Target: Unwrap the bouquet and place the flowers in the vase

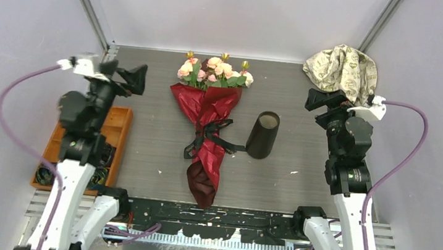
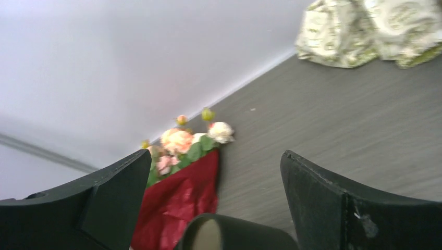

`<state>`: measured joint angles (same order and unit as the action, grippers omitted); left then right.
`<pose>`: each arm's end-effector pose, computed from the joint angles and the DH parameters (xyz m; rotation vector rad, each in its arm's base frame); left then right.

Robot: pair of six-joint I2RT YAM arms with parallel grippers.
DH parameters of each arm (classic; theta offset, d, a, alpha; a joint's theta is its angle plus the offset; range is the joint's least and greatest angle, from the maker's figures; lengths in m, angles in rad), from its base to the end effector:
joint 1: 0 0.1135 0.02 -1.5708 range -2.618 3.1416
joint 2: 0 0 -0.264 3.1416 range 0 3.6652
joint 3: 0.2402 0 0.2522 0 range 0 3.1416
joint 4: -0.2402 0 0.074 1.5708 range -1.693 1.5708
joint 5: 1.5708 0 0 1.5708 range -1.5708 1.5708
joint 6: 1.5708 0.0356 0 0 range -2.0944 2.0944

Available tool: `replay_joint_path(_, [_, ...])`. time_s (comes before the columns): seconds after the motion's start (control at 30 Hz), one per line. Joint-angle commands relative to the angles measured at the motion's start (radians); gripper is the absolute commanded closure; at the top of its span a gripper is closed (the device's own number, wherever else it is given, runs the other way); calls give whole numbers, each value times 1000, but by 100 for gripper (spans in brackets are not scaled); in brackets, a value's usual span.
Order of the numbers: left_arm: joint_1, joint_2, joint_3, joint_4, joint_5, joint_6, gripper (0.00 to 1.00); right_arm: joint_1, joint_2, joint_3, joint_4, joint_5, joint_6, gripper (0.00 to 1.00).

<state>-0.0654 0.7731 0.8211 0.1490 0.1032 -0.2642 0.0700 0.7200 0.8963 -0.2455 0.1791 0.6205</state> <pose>0.1795 -0.0154 0.3910 -0.0505 1.3825 -0.3465 0.1610 0.0049 0.3821 0.5804 1.5473 0.3809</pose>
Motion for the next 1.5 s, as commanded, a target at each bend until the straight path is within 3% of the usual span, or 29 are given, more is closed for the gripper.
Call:
replay_joint_path(0.0, [-4,-89,272,-216,262,-141,0,1,37,105,91,-210,105,0])
replay_joint_path(0.1, [-3,-84,408,-64,486,-242,0,2,115,280,2,-335,92,1])
replay_joint_path(0.27, [-3,-146,457,151,317,-471,0,11,180,503,-45,-463,66,0])
replay_joint_path(0.37, [-4,-156,468,69,195,-679,0,45,263,650,-130,-535,58,1])
replay_joint_path(0.43, [-3,-94,550,60,286,-683,0,108,310,732,-182,-524,27,1])
replay_joint_path(0.53, [-3,60,764,-43,493,-686,0,249,404,877,-314,-411,-88,1])
replay_joint_path(0.6, [-2,132,856,-141,505,-656,0,349,472,982,-394,-312,-150,1])
replay_joint_path(0.8, [-3,313,1092,-628,323,-401,0,720,708,1198,-560,59,-334,1])
replay_joint_path(0.93, [-5,423,1267,-995,38,-279,0,952,885,1326,-633,371,-452,1])
replay_joint_path(1.0, [-8,470,1332,-1123,-101,-231,0,1015,954,1365,-654,441,-477,1])
replay_joint_path(1.13, [-59,526,1326,-1248,-340,-187,0,1061,1011,1350,-651,421,-451,1])
replay_joint_path(1.3, [-256,598,1183,-1258,-545,-141,7,1069,1000,1248,-631,411,-398,0])
replay_joint_path(1.37, [-313,627,1090,-1229,-495,-143,11,1069,984,1201,-628,415,-371,1])
replay_joint_path(1.47, [-341,610,895,-1082,-276,-173,12,1069,940,1103,-608,409,-327,0])
